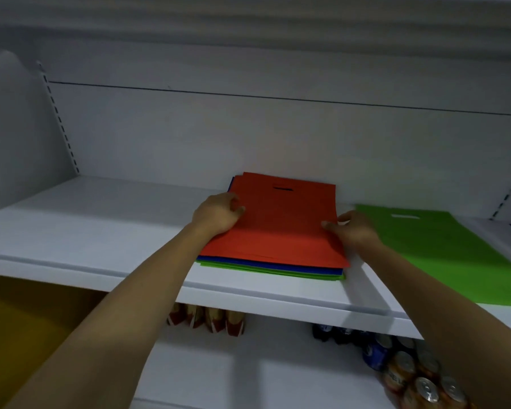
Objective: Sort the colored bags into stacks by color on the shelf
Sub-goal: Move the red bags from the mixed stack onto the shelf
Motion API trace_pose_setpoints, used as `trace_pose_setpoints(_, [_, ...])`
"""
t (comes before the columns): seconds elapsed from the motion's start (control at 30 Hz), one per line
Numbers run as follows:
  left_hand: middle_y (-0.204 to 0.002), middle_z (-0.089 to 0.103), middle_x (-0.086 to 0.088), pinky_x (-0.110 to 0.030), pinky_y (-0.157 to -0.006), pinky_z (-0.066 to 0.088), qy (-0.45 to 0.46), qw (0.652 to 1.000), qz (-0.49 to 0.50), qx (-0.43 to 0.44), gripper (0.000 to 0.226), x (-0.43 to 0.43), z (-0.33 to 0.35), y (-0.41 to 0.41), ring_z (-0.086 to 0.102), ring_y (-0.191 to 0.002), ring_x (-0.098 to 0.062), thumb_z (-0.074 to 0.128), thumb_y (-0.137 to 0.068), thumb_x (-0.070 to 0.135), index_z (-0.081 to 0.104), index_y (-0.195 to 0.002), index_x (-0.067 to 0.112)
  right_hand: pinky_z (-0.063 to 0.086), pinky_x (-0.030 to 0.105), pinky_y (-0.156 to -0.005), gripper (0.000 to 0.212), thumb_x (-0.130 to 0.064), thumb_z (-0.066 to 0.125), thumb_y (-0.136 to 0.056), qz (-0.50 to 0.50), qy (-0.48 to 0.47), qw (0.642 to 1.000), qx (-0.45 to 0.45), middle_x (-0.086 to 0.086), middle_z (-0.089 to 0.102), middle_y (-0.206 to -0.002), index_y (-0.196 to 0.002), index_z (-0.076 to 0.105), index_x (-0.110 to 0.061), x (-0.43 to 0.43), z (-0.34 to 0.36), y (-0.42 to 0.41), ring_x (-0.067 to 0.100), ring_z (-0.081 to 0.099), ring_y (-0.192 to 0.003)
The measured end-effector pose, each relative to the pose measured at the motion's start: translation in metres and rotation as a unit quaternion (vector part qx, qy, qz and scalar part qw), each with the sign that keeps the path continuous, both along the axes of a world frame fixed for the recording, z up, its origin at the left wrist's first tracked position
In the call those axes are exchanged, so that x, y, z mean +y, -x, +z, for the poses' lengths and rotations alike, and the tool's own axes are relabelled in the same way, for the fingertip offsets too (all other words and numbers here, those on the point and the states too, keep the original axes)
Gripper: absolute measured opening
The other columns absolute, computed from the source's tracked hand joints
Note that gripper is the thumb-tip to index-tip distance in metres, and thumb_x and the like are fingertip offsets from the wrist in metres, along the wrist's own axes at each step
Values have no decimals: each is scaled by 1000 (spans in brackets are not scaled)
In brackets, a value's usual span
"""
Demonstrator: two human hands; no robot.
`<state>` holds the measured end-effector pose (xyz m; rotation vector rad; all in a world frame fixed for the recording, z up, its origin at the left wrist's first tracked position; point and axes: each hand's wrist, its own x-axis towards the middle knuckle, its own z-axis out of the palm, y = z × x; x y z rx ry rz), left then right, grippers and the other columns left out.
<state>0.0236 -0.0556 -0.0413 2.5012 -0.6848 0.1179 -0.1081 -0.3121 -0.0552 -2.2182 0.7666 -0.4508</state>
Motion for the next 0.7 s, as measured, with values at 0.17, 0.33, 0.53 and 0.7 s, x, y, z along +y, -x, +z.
trace_pose_setpoints(0.17, [-135,54,-6,-31,-91,43,-10,998,35,45,54,-4,2,-11,53,-119,-25,60,-91,37,45,-138,15,52,38,-86,31,-21,80,-76,-19,-58,998,-22,18,67,-106,-97,67,-3,4,-1,-6,27,63,-88])
trace_pose_setpoints(0.33, [-125,58,-8,-28,-83,43,-56,992,65,90,59,-13,12,-12,57,-112,-25,73,-81,33,47,-129,11,50,39,-70,28,-16,78,-78,-25,-53,998,-33,10,63,-74,-61,56,-13,8,-3,-9,23,58,-67])
trace_pose_setpoints(0.53, [-124,58,-11,-31,-85,49,-53,981,83,167,69,-9,16,-22,59,-109,-27,83,-71,36,51,-124,5,47,38,-67,29,-21,76,-80,-31,-23,999,-33,12,61,-72,-65,53,-11,9,-10,-10,27,56,-70])
trace_pose_setpoints(0.7, [-120,58,-14,-35,-85,52,-29,973,75,217,68,-8,15,-24,60,-104,-29,84,-72,31,51,-123,1,40,32,-61,35,-25,72,-83,-23,17,1000,-9,7,54,-64,-61,49,-13,8,-11,-9,26,52,-68])
